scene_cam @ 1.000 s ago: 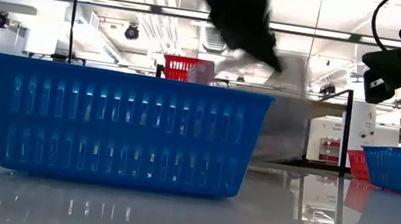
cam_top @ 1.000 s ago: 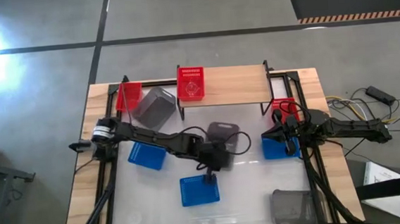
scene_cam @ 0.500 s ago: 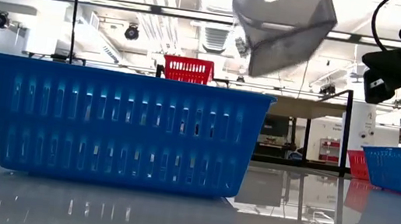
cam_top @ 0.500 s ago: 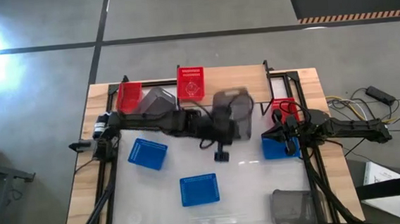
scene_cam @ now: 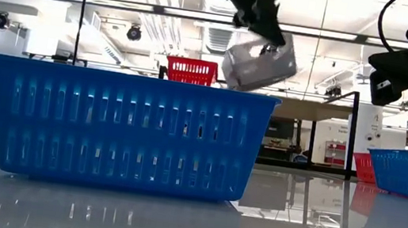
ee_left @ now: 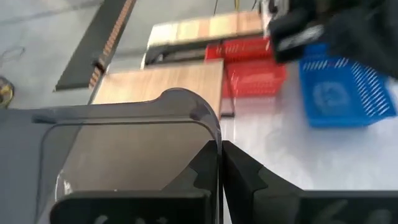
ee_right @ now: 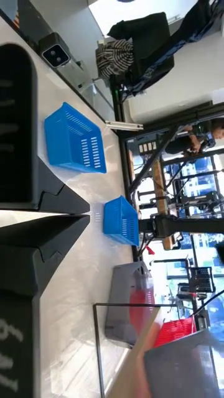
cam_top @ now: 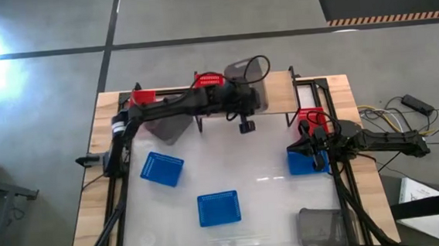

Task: Stack baskets on shelf by color
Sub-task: Put the bottom left black bin on the shelf

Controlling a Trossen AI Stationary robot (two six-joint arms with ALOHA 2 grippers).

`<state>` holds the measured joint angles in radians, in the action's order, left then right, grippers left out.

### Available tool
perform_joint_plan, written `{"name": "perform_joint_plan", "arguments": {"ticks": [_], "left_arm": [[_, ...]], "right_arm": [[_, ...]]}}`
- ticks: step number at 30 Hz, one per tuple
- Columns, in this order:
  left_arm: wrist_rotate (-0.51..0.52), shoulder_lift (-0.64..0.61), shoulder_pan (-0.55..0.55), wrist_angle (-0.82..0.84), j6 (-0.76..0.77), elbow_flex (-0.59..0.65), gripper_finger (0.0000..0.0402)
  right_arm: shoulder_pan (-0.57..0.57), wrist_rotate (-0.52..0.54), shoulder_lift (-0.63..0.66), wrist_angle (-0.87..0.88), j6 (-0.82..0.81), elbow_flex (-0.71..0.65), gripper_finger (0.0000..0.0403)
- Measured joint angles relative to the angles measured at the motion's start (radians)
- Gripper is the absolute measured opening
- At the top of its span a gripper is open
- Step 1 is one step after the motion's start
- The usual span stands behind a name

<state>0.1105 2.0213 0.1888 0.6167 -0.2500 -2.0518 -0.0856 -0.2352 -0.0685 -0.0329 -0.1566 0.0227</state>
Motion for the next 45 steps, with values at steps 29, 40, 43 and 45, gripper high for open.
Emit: {"name": "perform_joint_plan", "arguments": {"ticks": [29,40,43,45], "left_arm": [[-0.002,0.056,0.036,-0.036,-0.036,0.0,0.0064],[0.004,0.053,0.019,-0.04,-0.133,-0.006,0.0159],[0.009,0.032,-0.002,-0.034,-0.15,-0.01,0.0167],[0.041,0.006,-0.017,-0.023,-0.155,-0.009,0.0169]], "right_arm": [[0.0,0.0,0.0,0.0,0.0,0.0,0.0009],[0.0,0.0,0.0,0.0,0.0,0.0,0.0009],[0.0,0.0,0.0,0.0,0.0,0.0,0.0009],[0.0,0.0,0.0,0.0,0.0,0.0,0.0009]]}}
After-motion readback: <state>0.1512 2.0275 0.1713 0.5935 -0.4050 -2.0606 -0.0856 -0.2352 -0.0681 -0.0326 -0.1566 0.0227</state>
